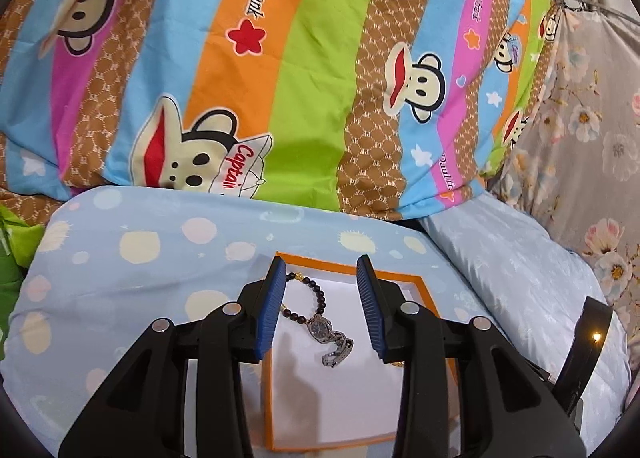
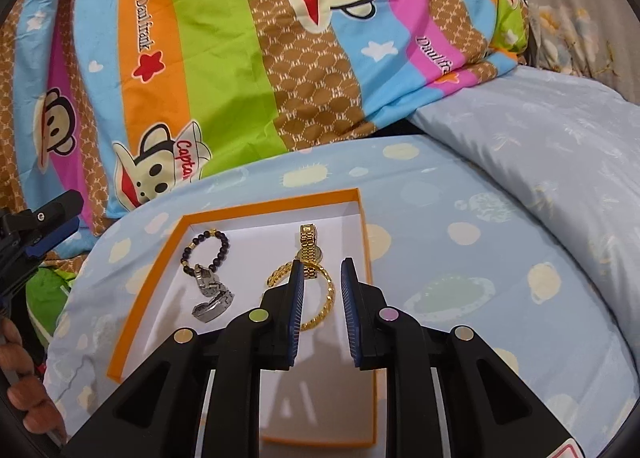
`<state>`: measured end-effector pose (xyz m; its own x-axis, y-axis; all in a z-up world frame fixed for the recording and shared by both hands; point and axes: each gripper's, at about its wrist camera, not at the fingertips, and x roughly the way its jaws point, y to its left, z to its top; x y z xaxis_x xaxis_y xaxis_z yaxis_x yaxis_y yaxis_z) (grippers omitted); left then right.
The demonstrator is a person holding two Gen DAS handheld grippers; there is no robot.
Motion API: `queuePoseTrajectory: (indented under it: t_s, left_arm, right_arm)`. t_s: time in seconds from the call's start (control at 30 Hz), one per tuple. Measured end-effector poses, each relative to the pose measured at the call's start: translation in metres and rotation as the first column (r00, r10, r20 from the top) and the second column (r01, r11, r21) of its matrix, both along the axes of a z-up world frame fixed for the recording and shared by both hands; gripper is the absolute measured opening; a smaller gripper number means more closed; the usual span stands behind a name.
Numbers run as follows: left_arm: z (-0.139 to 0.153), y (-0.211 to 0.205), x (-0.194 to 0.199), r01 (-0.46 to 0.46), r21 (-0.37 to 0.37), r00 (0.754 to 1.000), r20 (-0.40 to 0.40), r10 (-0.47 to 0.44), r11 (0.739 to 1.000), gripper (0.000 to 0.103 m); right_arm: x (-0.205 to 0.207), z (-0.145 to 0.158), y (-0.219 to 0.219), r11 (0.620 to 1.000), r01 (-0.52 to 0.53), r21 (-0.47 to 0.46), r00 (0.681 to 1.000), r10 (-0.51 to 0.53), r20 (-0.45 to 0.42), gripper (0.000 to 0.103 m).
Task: Organize jewelry
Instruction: 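Drop the silver watch and gold bangle into the orange box with both tools, then grasp the pearl strand with the right tool while the left tool approaches the rings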
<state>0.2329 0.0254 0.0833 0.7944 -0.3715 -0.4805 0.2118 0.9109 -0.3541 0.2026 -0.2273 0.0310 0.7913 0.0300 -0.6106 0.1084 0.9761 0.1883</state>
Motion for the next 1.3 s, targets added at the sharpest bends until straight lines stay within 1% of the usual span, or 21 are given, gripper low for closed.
queuePoseTrajectory:
  t_s: [0.2, 0.3, 0.47, 0.57, 0.63, 0.7, 0.77, 0.87, 1.03, 1.1, 1.17, 1.3]
  left_arm:
    - [0.005, 0.009, -0.041, -0.002, 0.024, 1.0, 0.009, 0.002, 1.0, 0.035]
    - [0.0, 0.011, -0.064, 0.019, 0.024, 1.0, -0.014, -0.018, 1.0, 0.036]
    - [-0.023, 0.011, -0.105, 0.058, 0.045, 0.995, -0.084, -0.054, 0.997, 0.037]
    - [-0.044, 0.012, -0.13, 0.071, 0.052, 0.988, -0.144, -0.063, 0.996, 0.037]
    - [-0.054, 0.016, -0.142, 0.068, 0.065, 0.983, -0.173, -0.056, 0.996, 0.037]
    - [-0.064, 0.02, -0.155, 0.043, 0.092, 0.981, -0.194, -0.024, 0.995, 0.037]
    - [-0.071, 0.025, -0.163, 0.018, 0.111, 0.977, -0.213, 0.006, 0.994, 0.037]
    - [-0.08, 0.036, -0.173, -0.004, 0.112, 0.969, -0.244, 0.032, 0.994, 0.037]
    - [-0.089, 0.056, -0.182, -0.04, 0.121, 0.96, -0.272, 0.072, 0.992, 0.037]
    - [-0.094, 0.064, -0.183, -0.051, 0.11, 0.955, -0.286, 0.081, 0.993, 0.037]
    - [-0.096, 0.072, -0.184, -0.059, 0.082, 0.952, -0.297, 0.081, 0.995, 0.037]
    - [-0.096, 0.074, -0.185, -0.057, 0.067, 0.953, -0.293, 0.074, 0.996, 0.037]
  right_arm:
    - [-0.047, 0.003, -0.006, 1.0, 0.013, 0.016, 1.0, -0.013, 0.012, 0.019]
    - [-0.074, -0.001, -0.006, 1.0, 0.006, 0.027, 1.0, -0.006, -0.001, 0.019]
    - [-0.117, -0.014, 0.001, 1.0, -0.013, 0.026, 0.999, 0.014, -0.047, 0.019]
    - [-0.142, -0.024, 0.011, 0.999, -0.043, 0.032, 0.995, 0.046, -0.085, 0.019]
    - [-0.156, -0.03, 0.022, 0.997, -0.073, 0.038, 0.991, 0.076, -0.108, 0.019]
    - [-0.167, -0.034, 0.035, 0.994, -0.103, 0.045, 0.987, 0.108, -0.122, 0.019]
    - [-0.174, -0.036, 0.052, 0.988, -0.147, 0.054, 0.979, 0.153, -0.132, 0.019]
    - [-0.181, -0.036, 0.082, 0.975, -0.217, 0.046, 0.966, 0.221, -0.137, 0.019]
    - [-0.176, -0.04, 0.129, 0.95, -0.31, 0.046, 0.937, 0.313, -0.155, 0.019]
    - [-0.172, -0.043, 0.141, 0.944, -0.327, 0.048, 0.929, 0.33, -0.169, 0.02]
    - [-0.167, -0.045, 0.152, 0.94, -0.338, 0.045, 0.923, 0.34, -0.181, 0.023]
    - [-0.158, -0.05, 0.159, 0.942, -0.334, 0.026, 0.918, 0.332, -0.215, 0.023]
